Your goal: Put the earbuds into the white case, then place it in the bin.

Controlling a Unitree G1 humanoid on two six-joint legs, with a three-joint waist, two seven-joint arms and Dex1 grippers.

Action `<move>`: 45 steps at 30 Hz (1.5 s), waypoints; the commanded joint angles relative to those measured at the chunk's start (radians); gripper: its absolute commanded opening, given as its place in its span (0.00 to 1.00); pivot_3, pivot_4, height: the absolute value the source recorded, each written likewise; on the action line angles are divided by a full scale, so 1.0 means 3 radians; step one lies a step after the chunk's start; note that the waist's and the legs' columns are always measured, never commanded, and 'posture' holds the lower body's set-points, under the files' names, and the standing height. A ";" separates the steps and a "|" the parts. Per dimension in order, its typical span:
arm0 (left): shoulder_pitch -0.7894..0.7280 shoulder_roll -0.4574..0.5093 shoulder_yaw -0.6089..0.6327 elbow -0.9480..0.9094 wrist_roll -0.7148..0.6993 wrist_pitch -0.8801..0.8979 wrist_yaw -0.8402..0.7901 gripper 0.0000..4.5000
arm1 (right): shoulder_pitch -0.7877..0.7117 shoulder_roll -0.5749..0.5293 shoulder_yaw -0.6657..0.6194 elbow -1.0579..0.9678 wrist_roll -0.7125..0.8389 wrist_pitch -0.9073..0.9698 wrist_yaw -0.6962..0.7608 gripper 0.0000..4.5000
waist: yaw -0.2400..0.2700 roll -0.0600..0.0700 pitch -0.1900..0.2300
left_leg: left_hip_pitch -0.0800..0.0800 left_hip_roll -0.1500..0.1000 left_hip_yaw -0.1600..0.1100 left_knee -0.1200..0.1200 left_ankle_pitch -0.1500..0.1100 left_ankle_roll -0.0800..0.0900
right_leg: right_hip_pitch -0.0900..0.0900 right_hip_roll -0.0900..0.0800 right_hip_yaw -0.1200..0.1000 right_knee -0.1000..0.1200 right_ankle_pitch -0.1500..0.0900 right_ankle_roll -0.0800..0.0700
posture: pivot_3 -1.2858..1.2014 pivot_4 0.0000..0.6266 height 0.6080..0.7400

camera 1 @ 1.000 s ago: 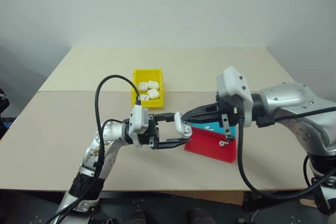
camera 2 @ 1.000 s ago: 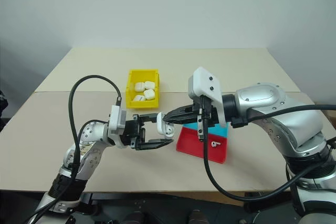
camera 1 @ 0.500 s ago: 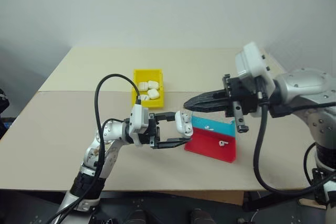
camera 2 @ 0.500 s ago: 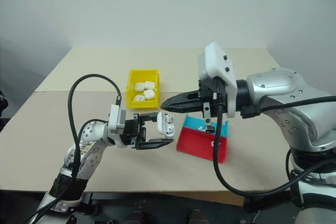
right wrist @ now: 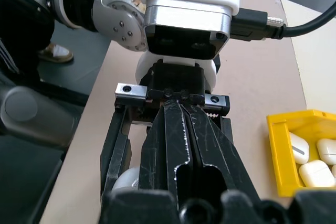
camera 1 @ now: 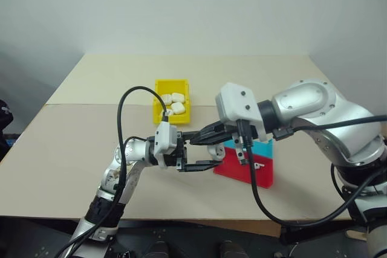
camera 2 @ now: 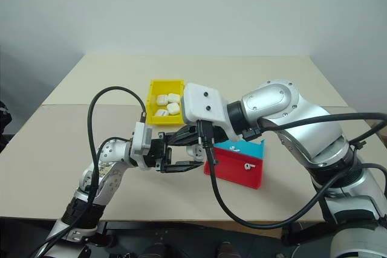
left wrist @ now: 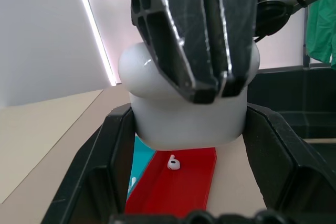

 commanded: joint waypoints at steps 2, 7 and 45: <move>-0.0033 0.0002 0.0103 -0.0173 -0.0110 -0.0069 0.0006 0.62 | 0.0069 -0.0220 -0.0092 0.0072 -0.0213 -0.0110 0.0162 0.01 | 0.0000 0.0000 0.0000 | 0.0000 0.0000 0.0000 0.0000 0.0000 0.0000 | 0.0002 0.0000 0.0000 0.0000 0.0000 0.0000 | 0.52 0.24 1.00; -0.0032 0.0012 0.0104 -0.0175 -0.0099 -0.0063 0.0027 0.62 | 0.0091 -0.0218 -0.0415 0.0131 -0.0015 -0.0060 0.0191 0.01 | -0.0010 0.0000 0.0000 | 0.0001 0.0000 0.0001 0.0001 0.0000 0.0000 | 0.0000 0.0000 0.0000 0.0001 0.0000 0.0000 | 0.52 0.24 1.00; -0.1890 -0.0722 0.1006 0.2275 0.0987 0.0680 0.3111 1.00 | 0.1685 -0.0102 -0.1638 -0.0412 0.0557 0.0430 -0.1402 0.00 | -0.0011 -0.0008 -0.0002 | -0.0013 -0.0010 -0.0004 0.0002 0.0002 -0.0001 | -0.0002 -0.0008 -0.0004 -0.0005 0.0014 -0.0003 | 0.52 0.24 1.00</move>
